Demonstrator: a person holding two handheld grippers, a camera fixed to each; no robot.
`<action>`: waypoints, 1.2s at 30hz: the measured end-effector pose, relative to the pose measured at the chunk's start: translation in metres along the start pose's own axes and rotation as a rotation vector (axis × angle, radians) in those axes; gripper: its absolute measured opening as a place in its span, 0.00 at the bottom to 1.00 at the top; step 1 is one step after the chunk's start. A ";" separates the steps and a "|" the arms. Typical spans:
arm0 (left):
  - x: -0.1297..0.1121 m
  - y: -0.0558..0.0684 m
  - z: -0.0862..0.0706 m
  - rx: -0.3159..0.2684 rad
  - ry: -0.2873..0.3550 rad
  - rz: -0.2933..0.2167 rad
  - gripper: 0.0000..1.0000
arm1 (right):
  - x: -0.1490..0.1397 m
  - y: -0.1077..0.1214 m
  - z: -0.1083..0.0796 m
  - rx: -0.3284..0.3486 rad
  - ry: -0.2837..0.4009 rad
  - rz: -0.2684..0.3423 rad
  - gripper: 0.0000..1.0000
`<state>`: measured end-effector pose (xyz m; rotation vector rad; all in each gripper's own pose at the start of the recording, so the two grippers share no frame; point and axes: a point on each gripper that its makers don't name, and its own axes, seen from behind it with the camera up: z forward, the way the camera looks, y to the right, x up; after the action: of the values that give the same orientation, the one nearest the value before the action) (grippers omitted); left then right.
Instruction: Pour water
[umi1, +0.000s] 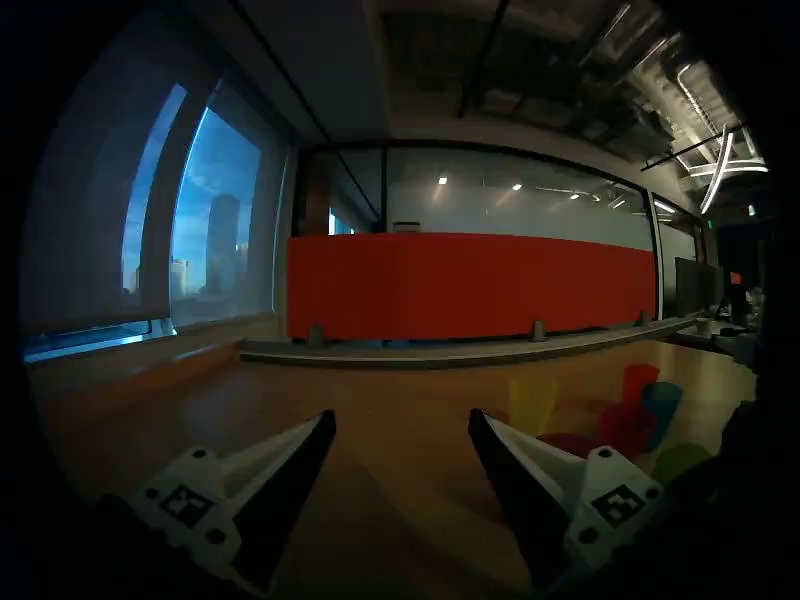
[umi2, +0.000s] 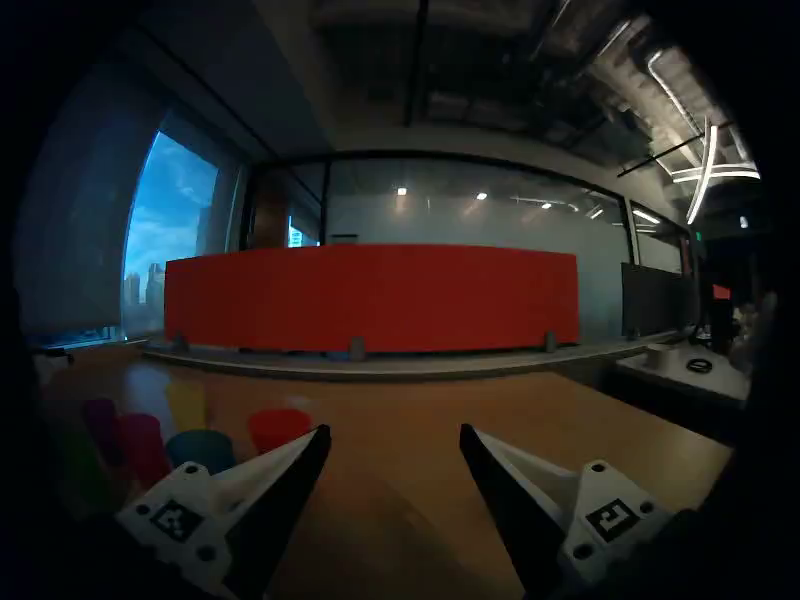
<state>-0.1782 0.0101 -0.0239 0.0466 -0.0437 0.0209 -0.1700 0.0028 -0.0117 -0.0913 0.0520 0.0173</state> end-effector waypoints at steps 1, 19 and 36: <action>0.000 0.000 0.000 0.000 0.000 0.000 0.99 | 0.001 0.000 0.000 0.001 0.001 -0.002 1.00; 0.000 0.000 0.000 0.000 0.000 0.000 0.99 | 0.002 -0.002 -0.002 0.011 0.006 -0.001 1.00; 0.000 0.000 0.000 0.000 0.000 0.000 0.99 | 0.002 -0.002 -0.003 0.010 0.006 -0.001 1.00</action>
<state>-0.1778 0.0103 -0.0235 0.0467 -0.0438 0.0208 -0.1683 0.0009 -0.0141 -0.0813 0.0583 0.0153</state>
